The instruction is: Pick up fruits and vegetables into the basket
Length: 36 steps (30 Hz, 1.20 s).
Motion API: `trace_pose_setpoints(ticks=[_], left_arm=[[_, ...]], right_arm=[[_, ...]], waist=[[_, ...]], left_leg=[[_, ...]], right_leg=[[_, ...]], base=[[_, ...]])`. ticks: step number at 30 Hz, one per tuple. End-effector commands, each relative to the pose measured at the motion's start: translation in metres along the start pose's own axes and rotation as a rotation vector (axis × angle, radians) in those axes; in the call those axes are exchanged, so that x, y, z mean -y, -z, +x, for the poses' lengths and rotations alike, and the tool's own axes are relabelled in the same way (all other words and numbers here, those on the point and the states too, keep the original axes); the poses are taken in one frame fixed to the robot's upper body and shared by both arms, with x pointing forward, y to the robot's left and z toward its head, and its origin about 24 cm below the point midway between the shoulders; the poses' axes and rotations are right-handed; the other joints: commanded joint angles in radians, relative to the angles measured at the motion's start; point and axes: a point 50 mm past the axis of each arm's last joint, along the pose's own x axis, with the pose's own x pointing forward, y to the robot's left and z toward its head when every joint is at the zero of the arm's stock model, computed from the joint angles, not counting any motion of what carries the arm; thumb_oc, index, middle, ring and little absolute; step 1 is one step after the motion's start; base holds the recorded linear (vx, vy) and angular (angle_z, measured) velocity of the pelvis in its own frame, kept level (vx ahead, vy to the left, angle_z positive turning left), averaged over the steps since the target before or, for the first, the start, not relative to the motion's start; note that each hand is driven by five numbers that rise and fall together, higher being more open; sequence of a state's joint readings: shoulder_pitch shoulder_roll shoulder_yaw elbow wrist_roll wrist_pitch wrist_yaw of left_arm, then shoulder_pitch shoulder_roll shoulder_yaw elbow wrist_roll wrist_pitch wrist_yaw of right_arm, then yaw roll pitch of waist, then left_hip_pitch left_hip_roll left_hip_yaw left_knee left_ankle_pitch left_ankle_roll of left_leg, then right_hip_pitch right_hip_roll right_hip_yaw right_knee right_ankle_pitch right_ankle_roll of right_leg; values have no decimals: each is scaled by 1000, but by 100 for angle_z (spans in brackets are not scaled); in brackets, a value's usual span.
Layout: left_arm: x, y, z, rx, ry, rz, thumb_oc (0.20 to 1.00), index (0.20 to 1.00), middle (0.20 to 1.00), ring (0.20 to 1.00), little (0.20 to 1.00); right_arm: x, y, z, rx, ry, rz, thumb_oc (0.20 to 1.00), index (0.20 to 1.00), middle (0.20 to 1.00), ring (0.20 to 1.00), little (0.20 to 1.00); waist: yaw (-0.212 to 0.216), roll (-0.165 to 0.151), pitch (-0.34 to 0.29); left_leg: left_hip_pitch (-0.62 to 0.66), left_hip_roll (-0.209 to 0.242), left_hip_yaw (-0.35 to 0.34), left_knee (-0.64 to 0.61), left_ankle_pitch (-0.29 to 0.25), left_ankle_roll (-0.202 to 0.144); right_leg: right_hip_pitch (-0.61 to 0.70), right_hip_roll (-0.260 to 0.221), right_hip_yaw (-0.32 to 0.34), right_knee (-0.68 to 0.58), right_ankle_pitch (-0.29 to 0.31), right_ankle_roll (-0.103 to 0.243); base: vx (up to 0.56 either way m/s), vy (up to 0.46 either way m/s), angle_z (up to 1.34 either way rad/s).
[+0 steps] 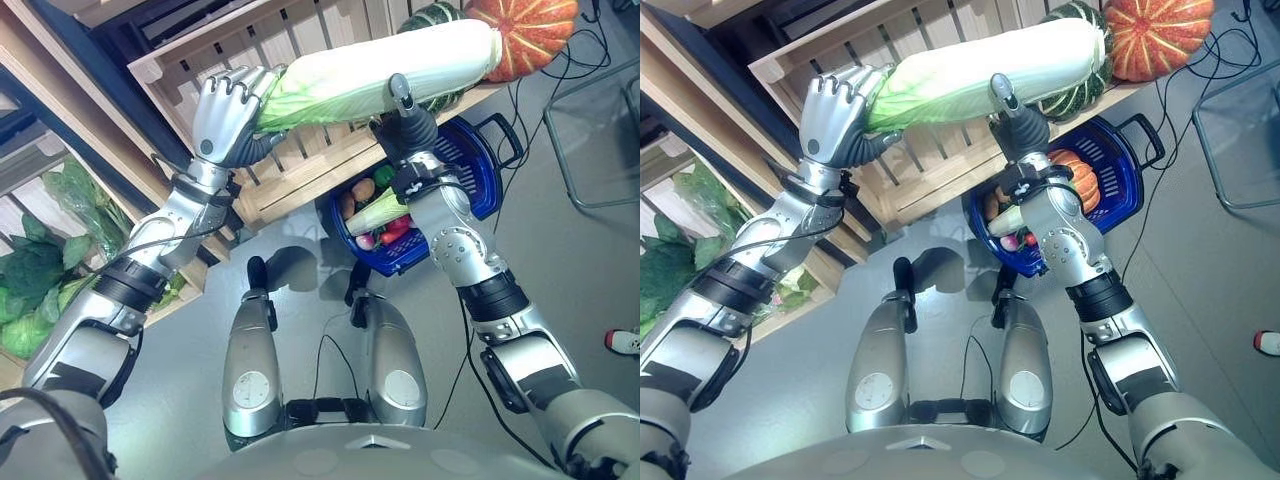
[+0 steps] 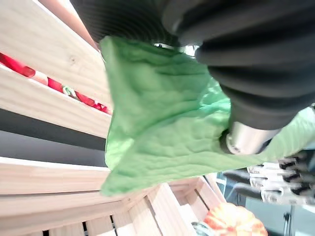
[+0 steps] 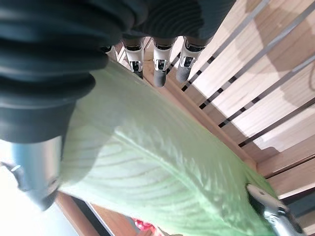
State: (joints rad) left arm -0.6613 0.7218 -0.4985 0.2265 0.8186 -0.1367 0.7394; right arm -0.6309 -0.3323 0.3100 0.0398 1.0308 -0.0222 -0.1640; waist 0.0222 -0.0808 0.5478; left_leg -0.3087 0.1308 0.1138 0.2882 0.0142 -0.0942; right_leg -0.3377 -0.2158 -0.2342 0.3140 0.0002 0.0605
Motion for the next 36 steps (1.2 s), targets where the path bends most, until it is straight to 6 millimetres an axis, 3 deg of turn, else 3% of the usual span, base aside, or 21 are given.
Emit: trace_pose_setpoints(ticks=[1, 9, 10, 11, 12, 13, 19, 23, 27, 31, 36], left_arm=[[-7, -40, 8, 212, -87, -35, 200, 200, 200, 200, 200], [5, -46, -2, 161, -53, -136, 200, 200, 200, 200, 200], [8, -46, -5, 121, -27, -189, 266, 266, 266, 266, 266], [10, -46, -7, 88, -14, -223, 429, 429, 429, 429, 429], [13, -46, -10, 53, 4, -248, 959, 959, 959, 959, 959], [17, -45, -14, -4, 42, -302, 1000, 1000, 1000, 1000, 1000], [23, -40, -35, -243, 68, -539, 1000, 1000, 1000, 1000, 1000], [12, -32, -56, -407, -31, -780, 1000, 1000, 1000, 1000, 1000], [-4, -22, -71, -477, -113, -893, 1000, 1000, 1000, 1000, 1000], [-15, -19, -84, -503, -164, -961, 1000, 1000, 1000, 1000, 1000], [-22, -19, -88, -503, -167, -1042, 1000, 1000, 1000, 1000, 1000]], right_arm=[[-28, -42, 5, 219, -126, -45, 200, 200, 200, 200, 200], [-38, -62, 3, 384, -168, -99, 200, 200, 200, 200, 200], [-39, -66, 3, 407, -169, -117, 200, 200, 200, 200, 200], [-39, -68, 3, 418, -168, -126, 200, 200, 200, 200, 200], [-39, -71, 2, 436, -162, -138, 200, 200, 200, 200, 200], [-39, -74, 1, 457, -157, -144, 200, 200, 200, 200, 200], [-35, -97, -12, 605, -103, -241, 200, 200, 200, 200, 200], [-20, -122, -40, 801, 42, -372, 200, 200, 200, 200, 200], [3, -139, -69, 921, 196, -428, 200, 200, 200, 200, 200], [23, -142, -91, 967, 314, -477, 200, 200, 200, 200, 200], [41, -142, -104, 954, 488, -622, 200, 200, 200, 200, 200]], waist=[[-14, 29, -67], [-20, 49, -55], [-20, 53, -53], [-19, 55, -51], [-19, 58, -48], [-18, 60, -46], [-16, 69, -33], [-21, 77, -28], [-30, 83, -28], [-40, 87, -28], [-51, 91, -28]], left_leg=[[24, -29, 41, 23, -62, 11], [14, -30, 47, 19, -63, 16], [11, -31, 48, 18, -63, 16], [9, -31, 49, 18, -62, 17], [8, -30, 50, 16, -61, 17], [8, -30, 50, 15, -61, 17], [3, -28, 52, 7, -58, 15], [-12, -23, 55, -2, -55, 12], [-34, -18, 60, -2, -51, 10], [-59, -14, 64, 0, -48, 8], [-93, -8, 70, -3, -38, 8]], right_leg=[[52, -33, 27, -39, 13, 72], [28, -37, 33, -30, 11, 77], [24, -38, 33, -30, 11, 78], [22, -38, 32, -30, 12, 78], [20, -39, 31, -30, 11, 78], [19, -39, 31, -30, 11, 78], [14, -36, 23, -32, 8, 76], [1, -32, 16, -33, 5, 70], [-19, -27, 12, -28, 2, 63], [-45, -24, 11, -21, 0, 57], [-81, -20, 11, -17, 3, 55]], base=[[-11, 15, -3], [-32, 3, 0], [-47, 4, -3], [-47, 0, -4], [-41, -7, -3], [0, 0, 0], [-32, -35, -6], [-28, -52, -1], [-26, -50, -2], [-34, -56, -2], [-35, -58, -7]])
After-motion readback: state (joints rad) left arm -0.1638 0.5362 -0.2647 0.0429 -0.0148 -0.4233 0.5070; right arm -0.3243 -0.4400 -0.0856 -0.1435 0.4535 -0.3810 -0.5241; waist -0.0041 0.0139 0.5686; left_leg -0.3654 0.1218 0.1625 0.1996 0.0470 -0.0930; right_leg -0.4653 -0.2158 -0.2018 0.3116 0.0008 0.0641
